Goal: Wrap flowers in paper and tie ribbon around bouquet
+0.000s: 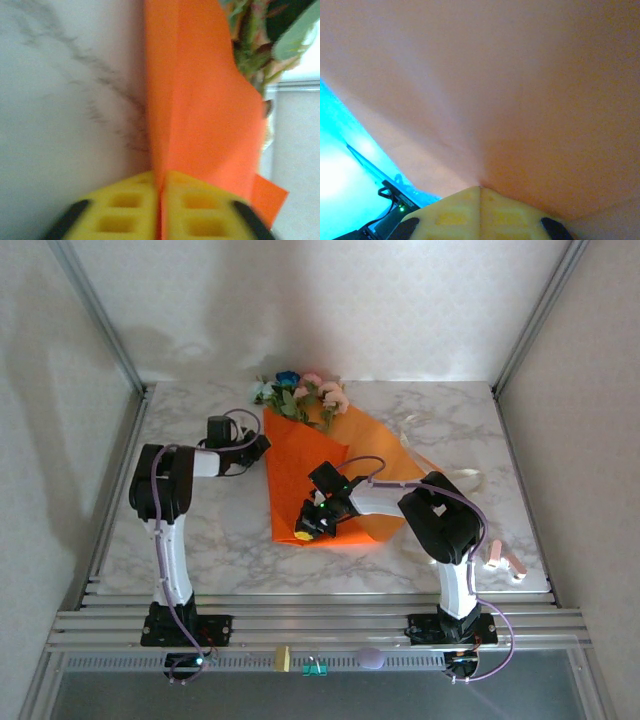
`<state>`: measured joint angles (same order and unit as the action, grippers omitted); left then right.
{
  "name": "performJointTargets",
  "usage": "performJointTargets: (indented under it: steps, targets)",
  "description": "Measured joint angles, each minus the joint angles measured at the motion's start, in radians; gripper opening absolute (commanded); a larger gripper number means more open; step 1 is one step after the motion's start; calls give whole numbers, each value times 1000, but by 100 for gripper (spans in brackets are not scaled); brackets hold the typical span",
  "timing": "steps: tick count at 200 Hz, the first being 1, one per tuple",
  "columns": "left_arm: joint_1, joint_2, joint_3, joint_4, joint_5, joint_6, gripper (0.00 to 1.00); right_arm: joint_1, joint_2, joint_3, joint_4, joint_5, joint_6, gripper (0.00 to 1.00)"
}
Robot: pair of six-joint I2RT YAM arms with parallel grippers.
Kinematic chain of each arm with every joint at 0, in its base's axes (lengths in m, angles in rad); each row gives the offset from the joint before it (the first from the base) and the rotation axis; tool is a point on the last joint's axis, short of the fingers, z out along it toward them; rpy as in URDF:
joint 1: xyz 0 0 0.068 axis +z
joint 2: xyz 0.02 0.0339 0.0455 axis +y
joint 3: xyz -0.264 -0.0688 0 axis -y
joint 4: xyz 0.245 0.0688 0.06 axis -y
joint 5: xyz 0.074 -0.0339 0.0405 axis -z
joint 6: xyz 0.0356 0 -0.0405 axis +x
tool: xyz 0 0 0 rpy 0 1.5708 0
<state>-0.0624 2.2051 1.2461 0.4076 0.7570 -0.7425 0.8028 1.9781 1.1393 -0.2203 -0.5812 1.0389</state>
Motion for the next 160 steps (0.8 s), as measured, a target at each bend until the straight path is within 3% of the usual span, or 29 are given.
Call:
performJointTargets:
  steps: [8, 23, 52, 65, 81, 98, 114, 155, 160]
  targets:
    - [-2, 16, 32, 6, -20, -1, 24, 0, 0, 2, -2, 0, 0, 0]
    - [2, 58, 84, 15, -40, -11, 0, 0, 1, 4, -5, 0, 0, 0]
    - [7, 96, 131, 3, -33, -18, 0, -1, 4, 8, -3, 3, -4, 0]
    - [4, 111, 154, 0, -23, -23, 25, -3, 7, 12, -3, 4, -4, 0]
    - [6, 120, 188, 0, 0, -39, 31, -6, 10, 15, -5, -1, -4, 0]
    - [6, 150, 238, 1, -3, -47, 26, -7, 14, 21, -12, -5, -5, 0]
    - [7, 179, 275, 0, -17, -47, 0, -7, 16, 26, -19, -8, -7, 0]
    - [12, 206, 314, -11, -13, -66, 0, -11, 24, 35, -20, -14, -8, 0]
    - [12, 206, 314, -11, -14, -66, 11, -11, 25, 35, -20, -16, -8, 0]
